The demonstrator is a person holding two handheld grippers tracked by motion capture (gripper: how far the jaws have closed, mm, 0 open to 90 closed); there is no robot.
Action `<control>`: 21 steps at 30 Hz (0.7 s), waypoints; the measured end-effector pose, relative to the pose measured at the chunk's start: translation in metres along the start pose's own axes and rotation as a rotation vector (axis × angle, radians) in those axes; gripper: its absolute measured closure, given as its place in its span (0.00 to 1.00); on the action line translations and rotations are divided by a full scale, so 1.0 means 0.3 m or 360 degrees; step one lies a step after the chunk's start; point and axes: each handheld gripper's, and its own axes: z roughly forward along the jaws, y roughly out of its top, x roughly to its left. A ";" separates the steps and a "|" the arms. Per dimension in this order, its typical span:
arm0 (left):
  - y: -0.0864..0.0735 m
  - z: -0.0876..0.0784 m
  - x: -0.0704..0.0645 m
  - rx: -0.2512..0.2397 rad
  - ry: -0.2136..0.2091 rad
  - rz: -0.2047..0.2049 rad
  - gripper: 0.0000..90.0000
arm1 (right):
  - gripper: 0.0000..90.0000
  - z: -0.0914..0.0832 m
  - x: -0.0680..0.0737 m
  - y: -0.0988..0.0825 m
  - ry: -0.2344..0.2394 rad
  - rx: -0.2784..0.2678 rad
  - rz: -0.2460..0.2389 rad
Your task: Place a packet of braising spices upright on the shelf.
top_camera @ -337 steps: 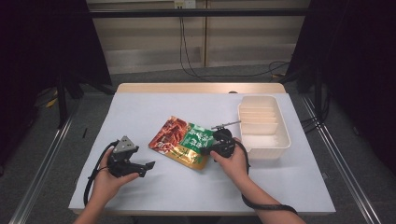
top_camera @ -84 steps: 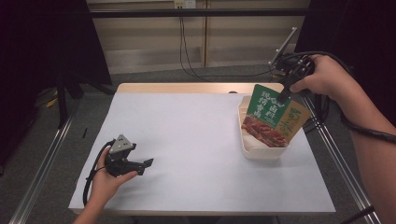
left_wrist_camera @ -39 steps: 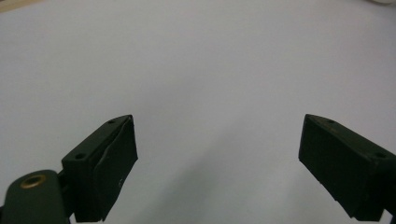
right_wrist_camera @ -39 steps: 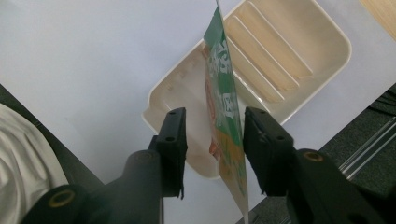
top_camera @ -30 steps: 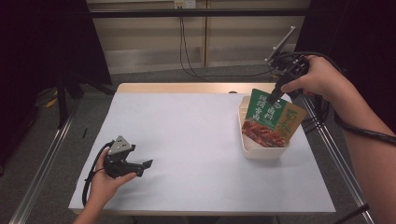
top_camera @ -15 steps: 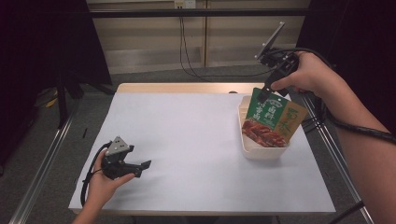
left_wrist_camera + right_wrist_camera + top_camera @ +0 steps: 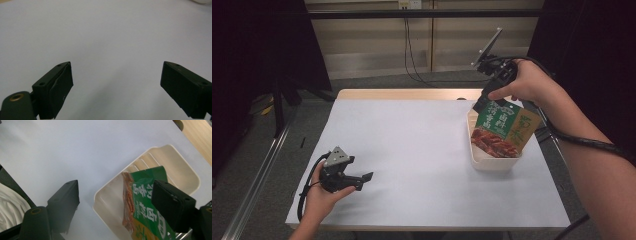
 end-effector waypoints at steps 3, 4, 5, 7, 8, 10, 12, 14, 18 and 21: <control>-0.001 0.000 -0.001 0.0000 -0.0001 -0.0001 0.12 | 0.24 0.010 0.008 0.009 0.0016 0.0005 -0.0016; -0.001 -0.001 0.000 0.0000 -0.0003 0.0001 0.12 | 0.24 0.015 0.010 0.011 0.0013 0.0007 -0.0028; -0.001 0.000 -0.001 -0.0001 0.0000 0.0000 0.12 | 0.24 0.019 0.013 0.014 0.0012 -0.0002 -0.0030; -0.001 0.001 0.001 0.0002 -0.0004 -0.0003 0.12 | 0.23 0.026 0.020 0.018 0.0017 -0.0007 -0.0026; -0.002 0.002 0.000 0.0002 -0.0001 -0.0012 0.12 | 0.23 0.032 0.024 0.021 0.0028 -0.0005 -0.0028; -0.001 0.003 -0.001 0.0002 0.0003 -0.0010 0.12 | 0.22 0.046 0.033 0.026 0.0041 -0.0005 -0.0032; 0.000 0.002 0.000 0.0002 0.0001 0.0008 0.12 | 0.22 0.056 0.040 0.031 0.0047 -0.0003 -0.0044; 0.000 0.002 0.000 0.0001 -0.0001 0.0007 0.12 | 0.21 0.069 0.047 0.036 0.0061 -0.0005 -0.0040; -0.002 0.002 0.002 0.0008 -0.0002 0.0001 0.12 | 0.19 0.094 0.057 0.043 0.0064 0.0013 -0.0056; -0.003 0.003 0.003 0.0001 -0.0003 0.0000 0.12 | 0.18 0.105 0.067 0.047 0.0075 0.0002 -0.0061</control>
